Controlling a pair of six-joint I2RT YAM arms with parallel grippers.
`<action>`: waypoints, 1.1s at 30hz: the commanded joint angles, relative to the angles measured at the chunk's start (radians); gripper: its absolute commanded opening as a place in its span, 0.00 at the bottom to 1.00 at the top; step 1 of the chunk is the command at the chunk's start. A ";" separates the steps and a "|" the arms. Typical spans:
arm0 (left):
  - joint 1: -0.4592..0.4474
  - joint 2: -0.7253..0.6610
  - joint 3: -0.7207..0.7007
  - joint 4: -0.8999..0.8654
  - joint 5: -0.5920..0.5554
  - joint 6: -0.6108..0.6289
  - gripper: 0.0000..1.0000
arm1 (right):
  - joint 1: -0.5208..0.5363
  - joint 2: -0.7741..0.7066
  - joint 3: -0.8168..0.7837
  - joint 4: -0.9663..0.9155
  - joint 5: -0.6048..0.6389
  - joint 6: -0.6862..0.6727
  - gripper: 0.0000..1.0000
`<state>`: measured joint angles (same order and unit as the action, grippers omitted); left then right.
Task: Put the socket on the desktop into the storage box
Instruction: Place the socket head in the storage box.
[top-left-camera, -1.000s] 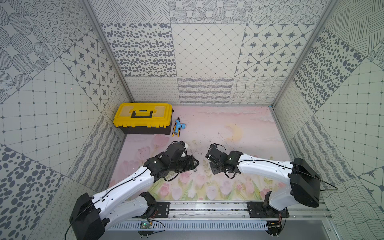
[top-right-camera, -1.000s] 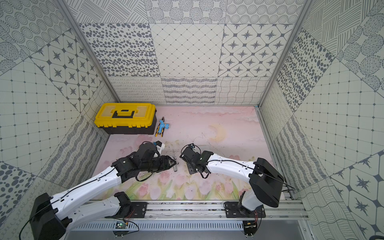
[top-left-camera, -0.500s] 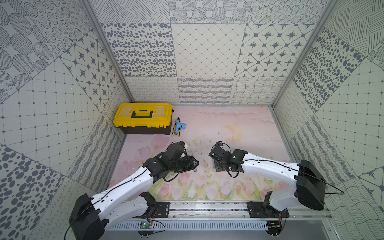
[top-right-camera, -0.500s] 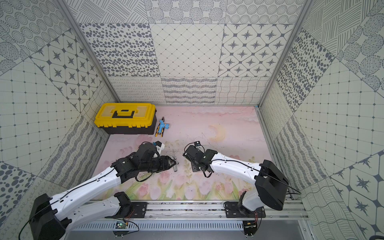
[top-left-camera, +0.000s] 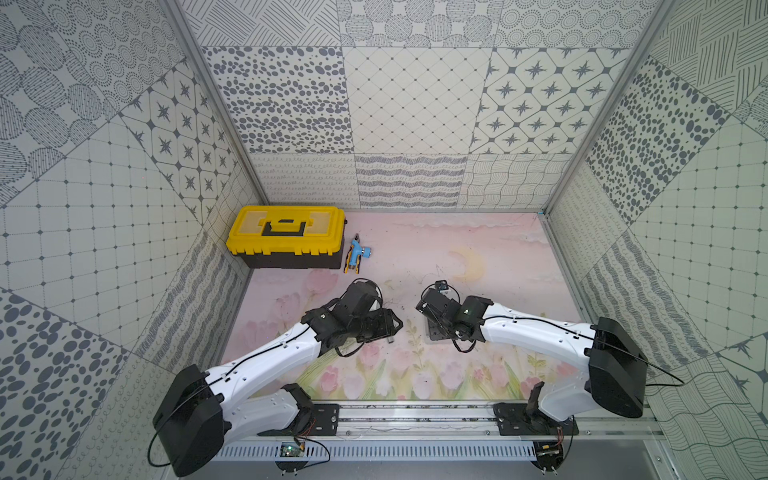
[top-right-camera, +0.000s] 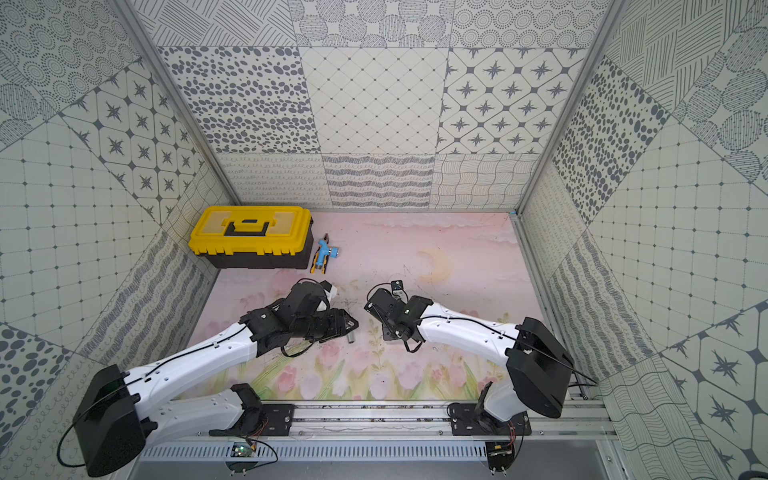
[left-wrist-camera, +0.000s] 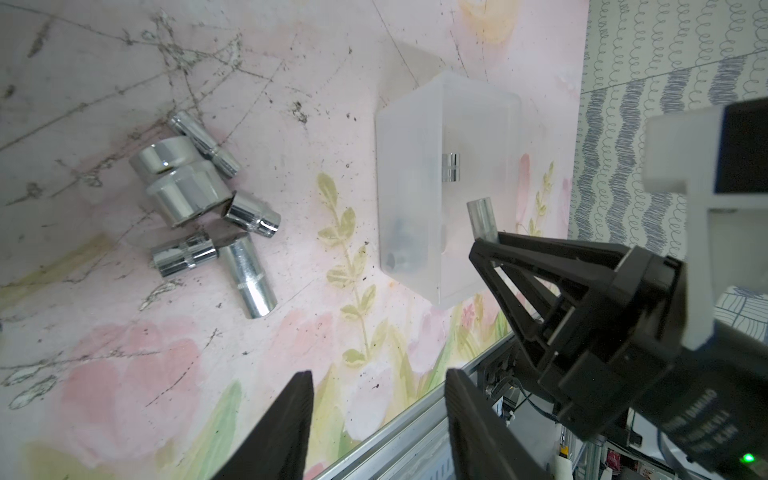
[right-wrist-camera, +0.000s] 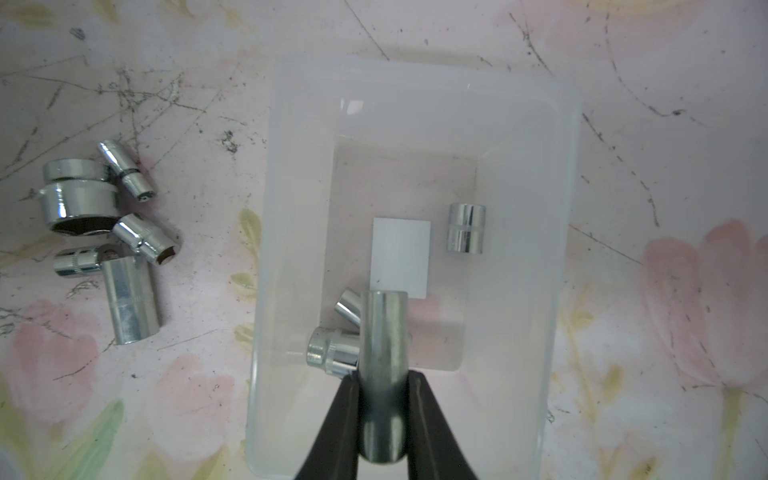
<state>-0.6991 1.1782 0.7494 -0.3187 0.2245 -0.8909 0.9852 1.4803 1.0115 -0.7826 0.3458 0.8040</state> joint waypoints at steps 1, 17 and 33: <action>0.000 0.135 0.065 0.161 0.045 -0.005 0.54 | -0.009 -0.068 -0.008 -0.020 0.045 0.036 0.00; -0.006 0.478 0.206 0.284 0.060 -0.052 0.32 | -0.072 -0.170 -0.070 0.031 -0.039 -0.013 0.00; -0.013 0.588 0.306 0.307 0.093 -0.057 0.30 | -0.095 -0.140 -0.019 0.019 -0.038 -0.072 0.04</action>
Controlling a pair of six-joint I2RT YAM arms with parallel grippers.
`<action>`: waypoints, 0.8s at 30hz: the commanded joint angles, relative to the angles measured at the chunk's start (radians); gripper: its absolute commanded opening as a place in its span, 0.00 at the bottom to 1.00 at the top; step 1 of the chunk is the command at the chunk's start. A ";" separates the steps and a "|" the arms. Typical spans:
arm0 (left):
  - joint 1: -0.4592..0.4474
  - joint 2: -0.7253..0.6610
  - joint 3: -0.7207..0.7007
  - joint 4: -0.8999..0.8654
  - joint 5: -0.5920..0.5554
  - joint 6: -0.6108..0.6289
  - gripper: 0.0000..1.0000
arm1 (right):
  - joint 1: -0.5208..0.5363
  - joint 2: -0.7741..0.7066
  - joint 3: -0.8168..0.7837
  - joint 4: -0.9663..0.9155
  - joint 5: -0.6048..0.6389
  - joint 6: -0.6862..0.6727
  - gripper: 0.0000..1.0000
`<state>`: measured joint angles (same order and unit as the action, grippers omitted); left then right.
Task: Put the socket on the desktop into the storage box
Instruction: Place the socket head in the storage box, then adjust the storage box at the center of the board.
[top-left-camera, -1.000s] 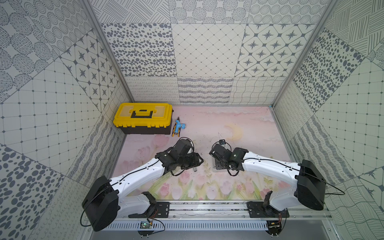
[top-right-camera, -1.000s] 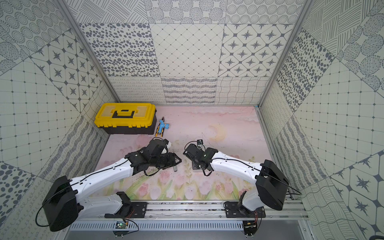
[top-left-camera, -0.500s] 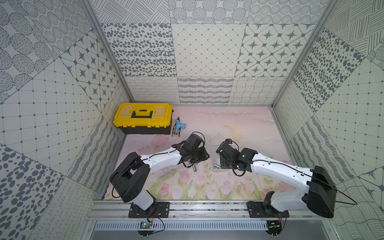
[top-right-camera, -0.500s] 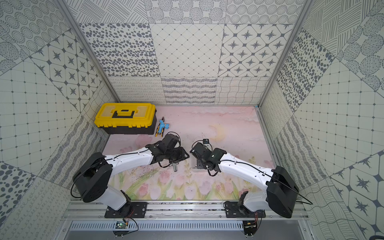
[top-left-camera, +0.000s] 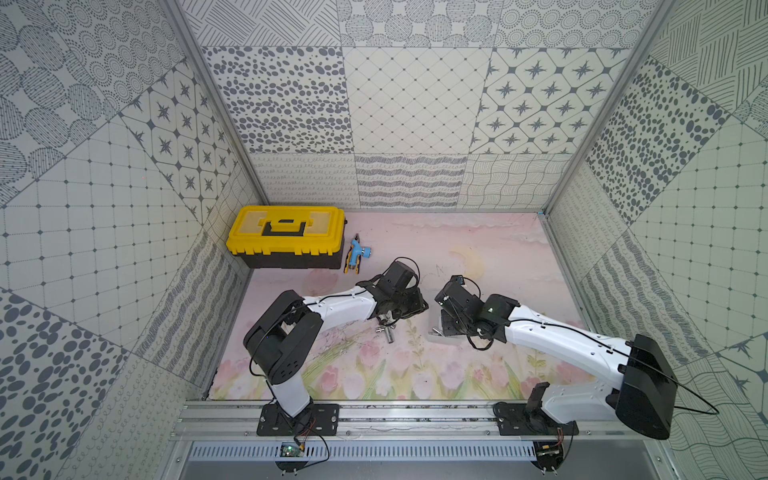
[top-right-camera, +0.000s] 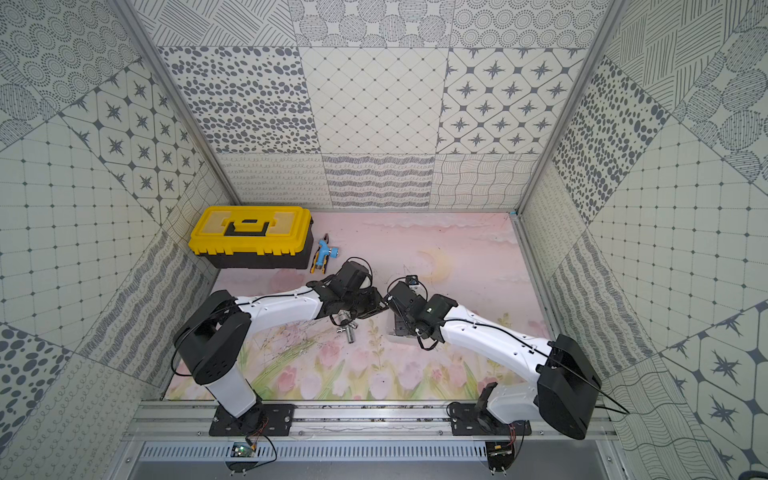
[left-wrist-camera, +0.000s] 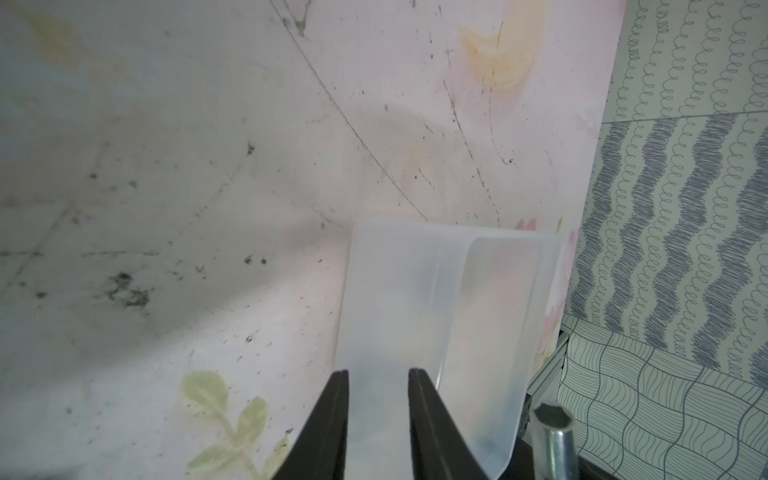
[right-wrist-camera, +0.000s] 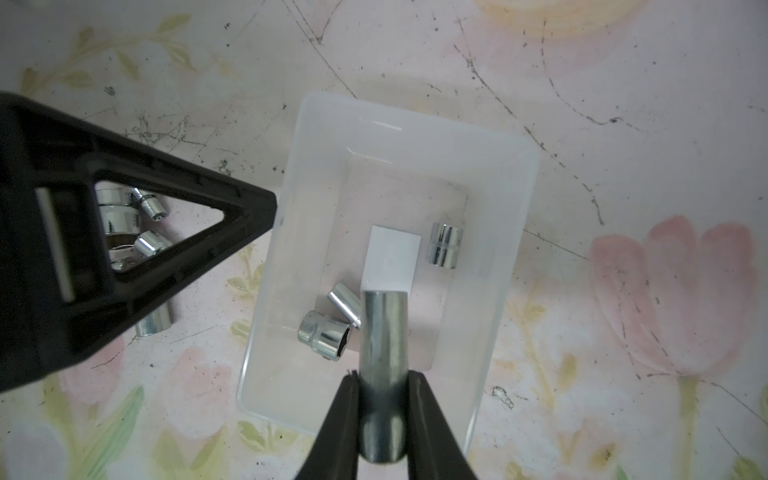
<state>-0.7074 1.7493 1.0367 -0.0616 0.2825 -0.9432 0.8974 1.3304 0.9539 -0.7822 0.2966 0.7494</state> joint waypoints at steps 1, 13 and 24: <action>-0.005 0.019 0.017 0.051 0.035 -0.004 0.30 | -0.008 0.012 0.042 0.015 0.016 -0.019 0.04; -0.007 -0.081 -0.044 -0.006 -0.048 0.000 0.32 | -0.015 -0.069 0.071 -0.100 0.093 0.004 0.73; -0.011 -0.581 -0.154 -0.291 -0.242 0.091 0.46 | -0.279 -0.233 -0.148 0.083 -0.218 -0.052 0.82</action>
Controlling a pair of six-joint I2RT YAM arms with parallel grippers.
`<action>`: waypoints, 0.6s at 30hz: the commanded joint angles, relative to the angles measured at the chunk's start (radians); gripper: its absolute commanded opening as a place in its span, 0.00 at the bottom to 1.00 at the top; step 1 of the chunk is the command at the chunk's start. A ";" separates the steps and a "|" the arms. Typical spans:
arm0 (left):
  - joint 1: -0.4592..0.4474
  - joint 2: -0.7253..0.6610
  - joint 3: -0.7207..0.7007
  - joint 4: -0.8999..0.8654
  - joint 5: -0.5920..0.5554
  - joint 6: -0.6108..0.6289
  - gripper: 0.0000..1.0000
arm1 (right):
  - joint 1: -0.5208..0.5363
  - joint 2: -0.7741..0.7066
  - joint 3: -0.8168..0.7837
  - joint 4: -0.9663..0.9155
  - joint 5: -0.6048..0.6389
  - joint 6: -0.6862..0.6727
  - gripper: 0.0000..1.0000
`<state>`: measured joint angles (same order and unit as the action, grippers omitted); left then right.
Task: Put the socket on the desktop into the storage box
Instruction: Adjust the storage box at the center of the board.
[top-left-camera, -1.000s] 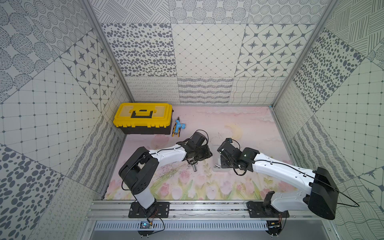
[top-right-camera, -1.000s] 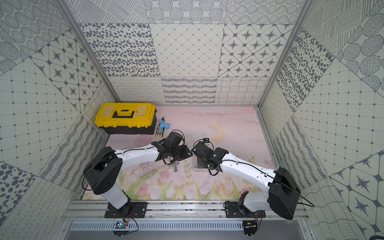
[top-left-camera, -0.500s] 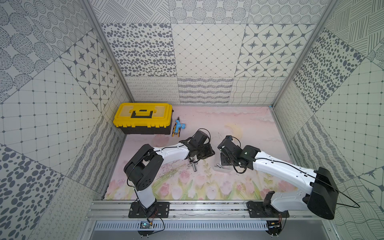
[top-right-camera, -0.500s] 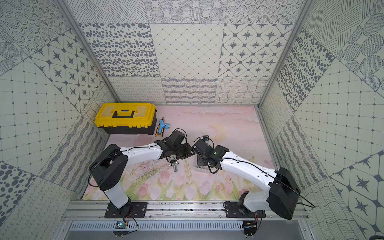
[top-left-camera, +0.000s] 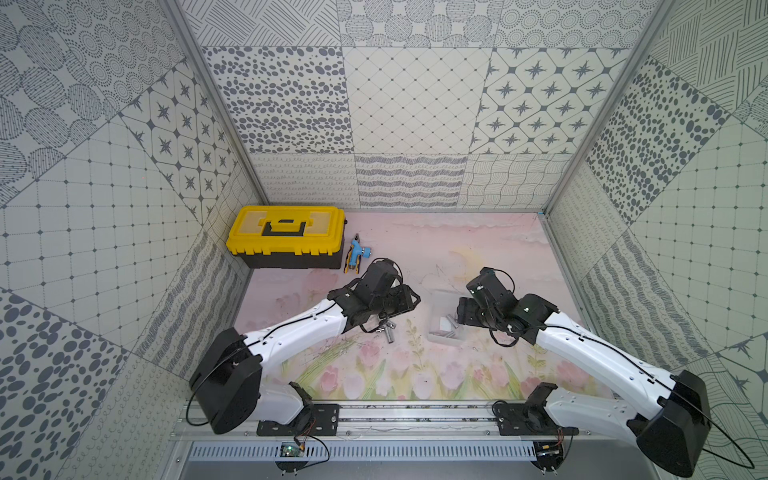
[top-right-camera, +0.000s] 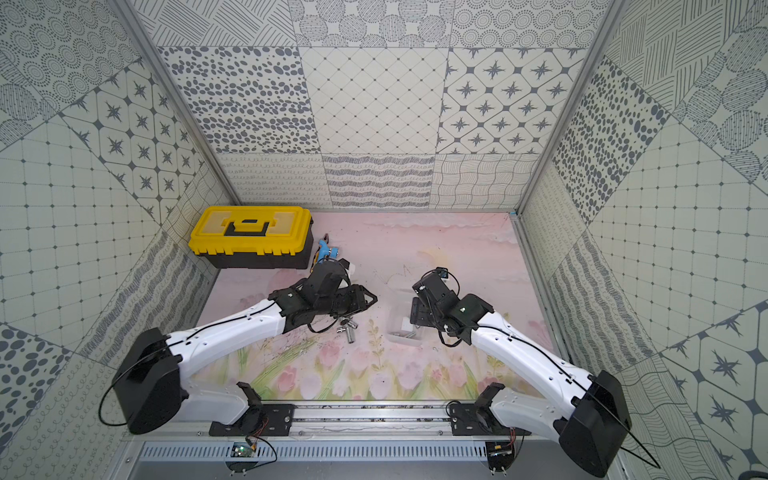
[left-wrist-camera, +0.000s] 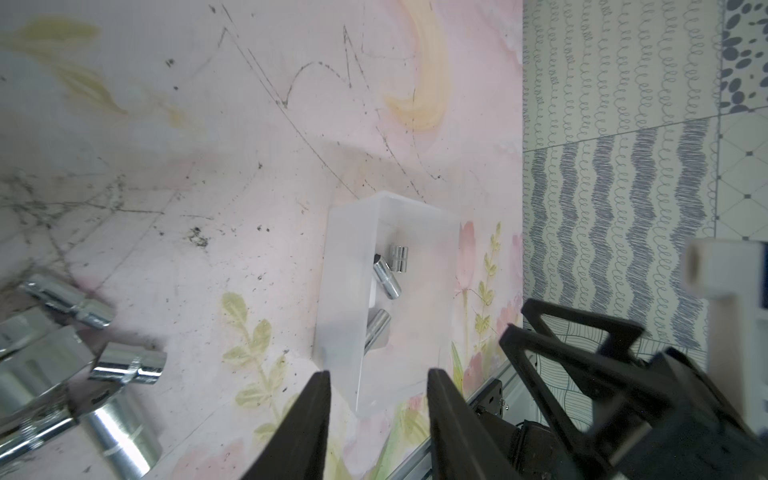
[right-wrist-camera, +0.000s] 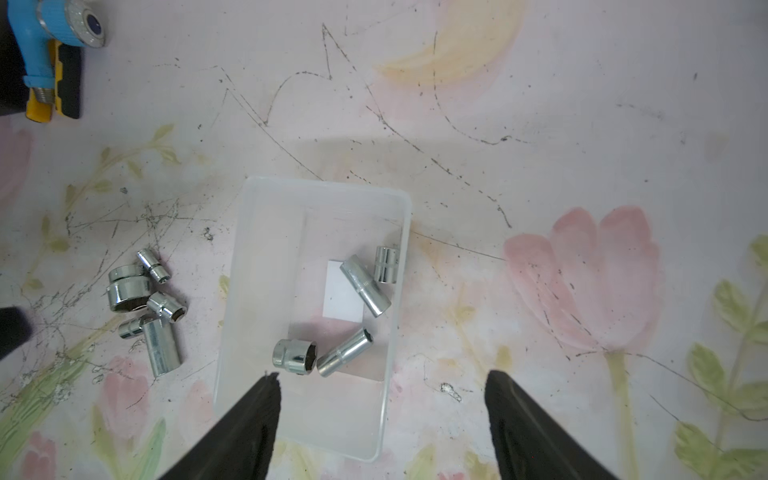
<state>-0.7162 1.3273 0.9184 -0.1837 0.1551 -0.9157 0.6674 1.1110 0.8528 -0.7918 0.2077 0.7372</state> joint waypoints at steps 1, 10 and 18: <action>-0.003 -0.193 -0.046 -0.195 -0.116 0.064 0.46 | -0.076 -0.016 -0.066 0.122 -0.172 -0.055 0.83; -0.003 -0.430 -0.201 -0.323 -0.132 0.005 0.48 | -0.204 0.081 -0.098 0.274 -0.364 -0.127 0.87; -0.002 -0.476 -0.242 -0.354 -0.134 0.013 0.48 | -0.204 0.166 -0.054 0.300 -0.369 -0.164 0.84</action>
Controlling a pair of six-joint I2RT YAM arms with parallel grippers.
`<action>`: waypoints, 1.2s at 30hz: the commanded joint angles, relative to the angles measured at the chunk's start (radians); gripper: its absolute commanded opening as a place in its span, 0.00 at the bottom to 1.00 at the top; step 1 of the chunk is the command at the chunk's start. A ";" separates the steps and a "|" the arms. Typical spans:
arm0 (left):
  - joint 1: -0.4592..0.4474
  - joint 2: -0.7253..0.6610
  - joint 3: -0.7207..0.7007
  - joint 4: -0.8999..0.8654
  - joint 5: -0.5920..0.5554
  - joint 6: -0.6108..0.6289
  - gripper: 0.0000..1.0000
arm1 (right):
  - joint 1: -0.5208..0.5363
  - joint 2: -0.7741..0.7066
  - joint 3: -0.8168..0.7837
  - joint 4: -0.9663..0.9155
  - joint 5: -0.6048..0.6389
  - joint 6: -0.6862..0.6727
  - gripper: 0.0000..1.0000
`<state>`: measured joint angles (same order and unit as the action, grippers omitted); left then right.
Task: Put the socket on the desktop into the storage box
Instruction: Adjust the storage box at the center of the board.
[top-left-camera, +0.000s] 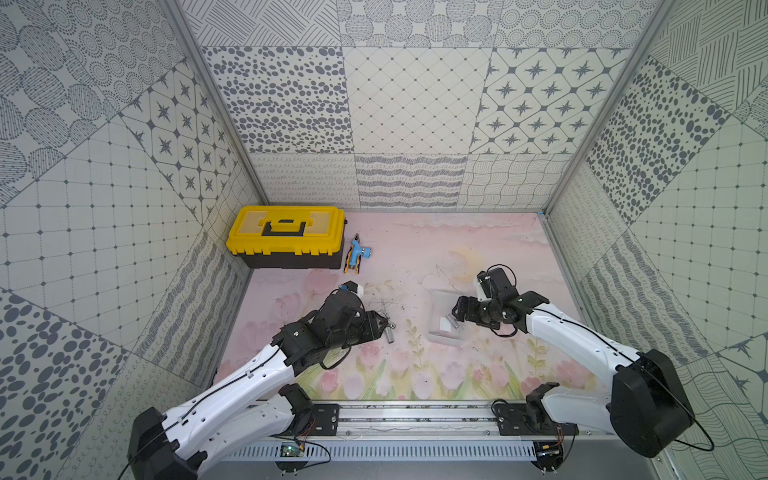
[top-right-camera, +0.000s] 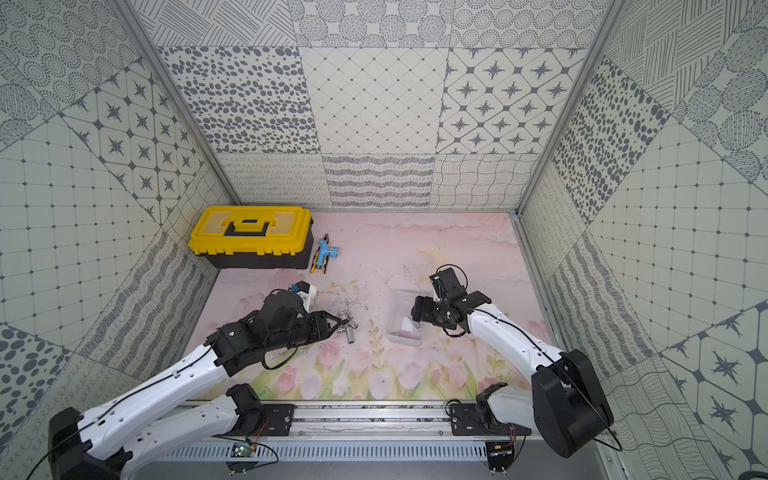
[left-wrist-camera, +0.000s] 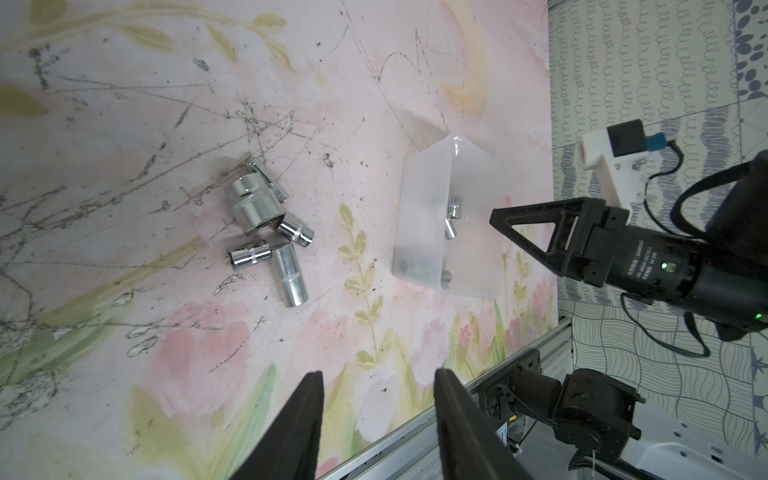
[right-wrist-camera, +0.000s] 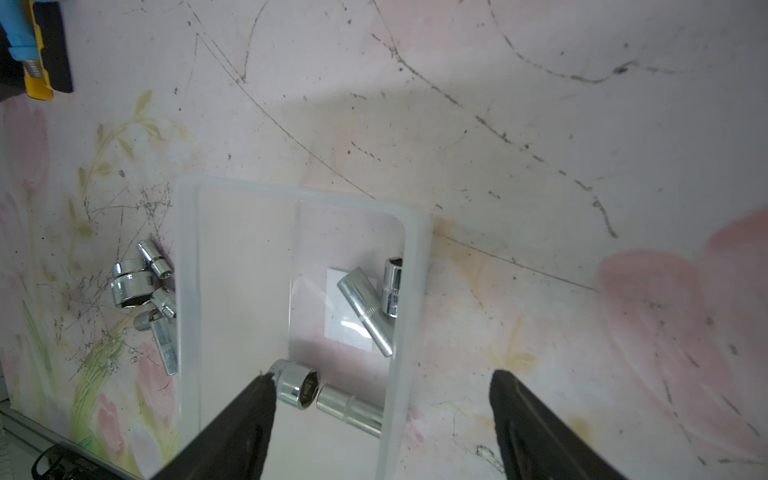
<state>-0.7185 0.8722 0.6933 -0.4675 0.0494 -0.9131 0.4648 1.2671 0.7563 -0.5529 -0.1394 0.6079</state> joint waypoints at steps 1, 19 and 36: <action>0.000 -0.021 -0.021 -0.065 -0.028 0.010 0.48 | -0.002 0.019 0.050 0.065 -0.029 -0.039 0.84; 0.000 -0.013 -0.041 -0.051 -0.046 0.001 0.50 | 0.007 0.133 0.113 0.117 -0.080 -0.061 0.74; 0.025 -0.016 -0.037 -0.154 -0.150 -0.011 0.56 | 0.412 0.033 0.256 -0.157 0.452 -0.040 0.69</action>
<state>-0.7116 0.8562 0.6468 -0.5335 -0.0143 -0.9169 0.7799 1.3289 0.9741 -0.6575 0.1593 0.5285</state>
